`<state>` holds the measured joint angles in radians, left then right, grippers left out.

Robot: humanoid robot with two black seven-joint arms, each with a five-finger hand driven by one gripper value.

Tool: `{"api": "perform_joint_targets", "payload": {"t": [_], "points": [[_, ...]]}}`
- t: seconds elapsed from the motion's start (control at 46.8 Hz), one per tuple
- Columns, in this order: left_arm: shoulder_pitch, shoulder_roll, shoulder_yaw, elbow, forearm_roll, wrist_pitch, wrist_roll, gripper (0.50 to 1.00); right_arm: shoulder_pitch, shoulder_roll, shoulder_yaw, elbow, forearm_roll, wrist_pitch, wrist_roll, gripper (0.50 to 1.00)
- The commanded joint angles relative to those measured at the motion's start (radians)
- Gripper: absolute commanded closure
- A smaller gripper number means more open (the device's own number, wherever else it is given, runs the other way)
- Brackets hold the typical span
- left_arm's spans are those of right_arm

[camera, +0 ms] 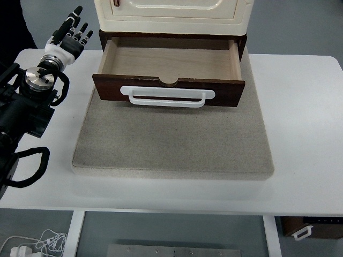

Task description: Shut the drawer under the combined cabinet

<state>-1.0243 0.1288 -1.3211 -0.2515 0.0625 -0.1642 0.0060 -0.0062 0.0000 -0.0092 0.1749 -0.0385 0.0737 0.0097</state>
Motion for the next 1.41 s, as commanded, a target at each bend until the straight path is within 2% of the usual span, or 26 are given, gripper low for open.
{"api": "perform_joint_targets", "payload": {"t": [0.0, 0.79, 1.281, 1.388], "points": [[0.000, 0.000, 0.000, 0.000, -0.001, 0.000, 0.000, 0.500, 0.000, 0.000, 0.000, 0.000, 0.000, 0.000, 0.000, 0.548], [-0.016, 0.017, -0.001, 0.001, -0.052, -0.014, -0.001, 0.500, 0.000, 0.000, 0.000, 0.000, 0.000, 0.000, 0.000, 0.548], [-0.135, 0.166, 0.023, 0.000, -0.038, -0.014, -0.006, 0.500, 0.000, 0.000, 0.000, 0.000, 0.000, 0.000, 0.000, 0.548], [-0.177, 0.172, 0.054, -0.003, -0.038, -0.017, -0.006, 0.500, 0.000, 0.000, 0.000, 0.000, 0.000, 0.000, 0.000, 0.548]]}}
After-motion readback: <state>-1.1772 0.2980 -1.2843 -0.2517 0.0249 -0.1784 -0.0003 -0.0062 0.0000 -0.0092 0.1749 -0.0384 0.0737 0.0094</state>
